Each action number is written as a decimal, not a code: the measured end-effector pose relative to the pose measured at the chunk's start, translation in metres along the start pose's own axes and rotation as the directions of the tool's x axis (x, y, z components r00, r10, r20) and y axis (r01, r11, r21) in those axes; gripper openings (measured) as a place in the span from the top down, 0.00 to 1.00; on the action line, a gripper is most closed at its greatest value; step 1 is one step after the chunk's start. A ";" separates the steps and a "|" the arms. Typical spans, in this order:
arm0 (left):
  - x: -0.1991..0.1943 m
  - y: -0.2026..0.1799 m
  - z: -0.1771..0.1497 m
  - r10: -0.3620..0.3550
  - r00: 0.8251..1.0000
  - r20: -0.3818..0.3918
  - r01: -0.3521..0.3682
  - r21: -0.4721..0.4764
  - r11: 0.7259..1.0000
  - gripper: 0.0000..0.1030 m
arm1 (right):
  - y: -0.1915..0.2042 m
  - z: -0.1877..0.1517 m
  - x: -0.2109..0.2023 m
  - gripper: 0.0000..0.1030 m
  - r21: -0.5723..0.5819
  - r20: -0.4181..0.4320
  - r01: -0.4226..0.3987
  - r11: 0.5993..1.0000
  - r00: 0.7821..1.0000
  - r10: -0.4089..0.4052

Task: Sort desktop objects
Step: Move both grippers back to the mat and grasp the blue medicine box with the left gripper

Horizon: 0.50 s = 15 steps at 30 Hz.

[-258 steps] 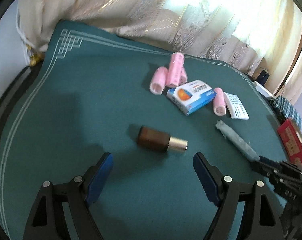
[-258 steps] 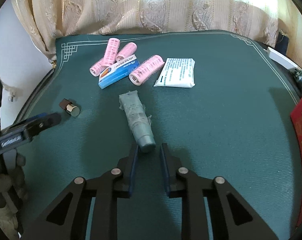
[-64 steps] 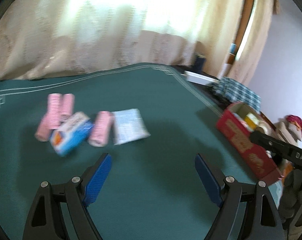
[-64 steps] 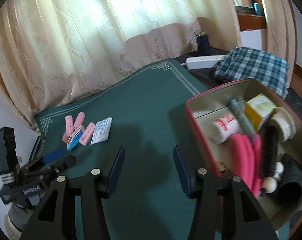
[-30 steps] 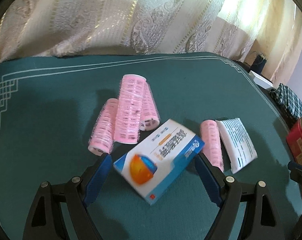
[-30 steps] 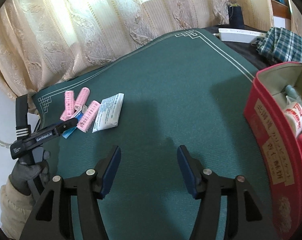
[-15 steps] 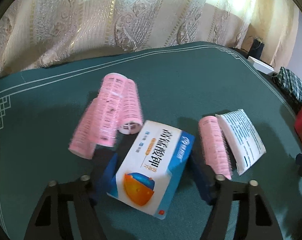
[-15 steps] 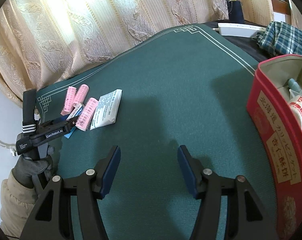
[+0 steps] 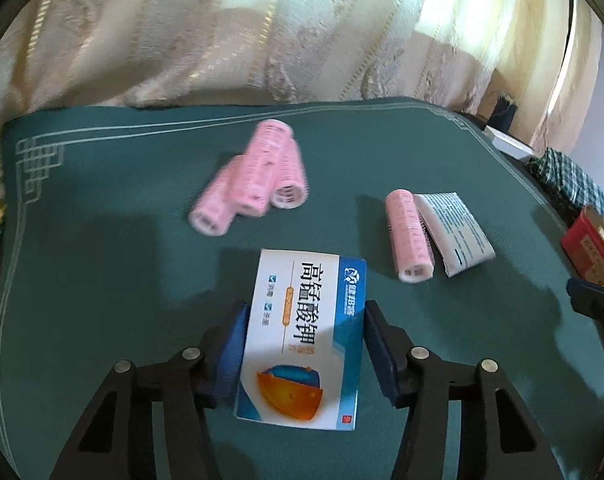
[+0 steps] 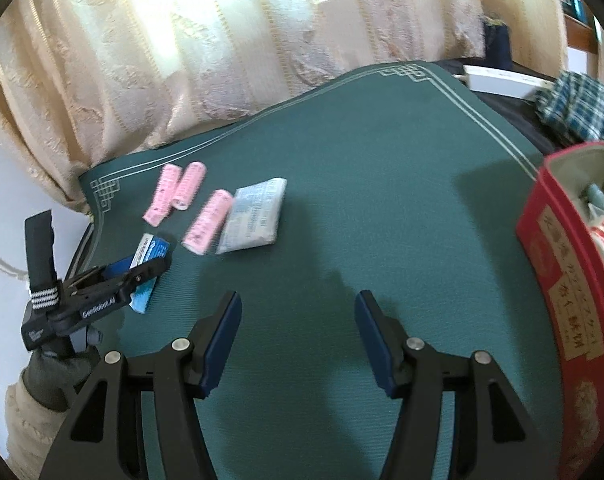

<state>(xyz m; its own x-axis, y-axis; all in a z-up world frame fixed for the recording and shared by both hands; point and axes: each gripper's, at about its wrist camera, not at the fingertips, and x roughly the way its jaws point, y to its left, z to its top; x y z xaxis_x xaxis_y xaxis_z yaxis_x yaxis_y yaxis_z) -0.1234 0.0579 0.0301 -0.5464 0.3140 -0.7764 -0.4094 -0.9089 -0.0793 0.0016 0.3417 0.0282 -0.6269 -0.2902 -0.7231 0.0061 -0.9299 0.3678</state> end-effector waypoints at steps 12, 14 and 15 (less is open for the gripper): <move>-0.027 0.032 -0.034 -0.003 1.000 0.027 0.005 -0.086 0.996 0.44 | 0.075 0.019 0.033 0.39 -0.091 -0.058 -0.135 0.987 0.990 0.130; -0.028 0.032 -0.034 -0.005 1.000 0.030 0.007 -0.085 0.996 0.44 | 0.082 0.023 0.043 0.39 -0.079 -0.083 -0.160 0.984 0.985 0.153; -0.029 0.032 -0.035 -0.001 0.999 0.032 0.004 -0.080 0.997 0.44 | 0.086 0.025 0.049 0.39 -0.078 -0.089 -0.165 0.983 0.983 0.158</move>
<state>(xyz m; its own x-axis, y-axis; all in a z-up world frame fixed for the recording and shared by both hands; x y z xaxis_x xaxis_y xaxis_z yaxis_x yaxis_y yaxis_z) -0.0953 0.0107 0.0280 -0.5690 0.3234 -0.7561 -0.3513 -0.9269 -0.1321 -0.0479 0.2535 0.0392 -0.5458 -0.4521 -0.7055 0.1697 -0.8841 0.4353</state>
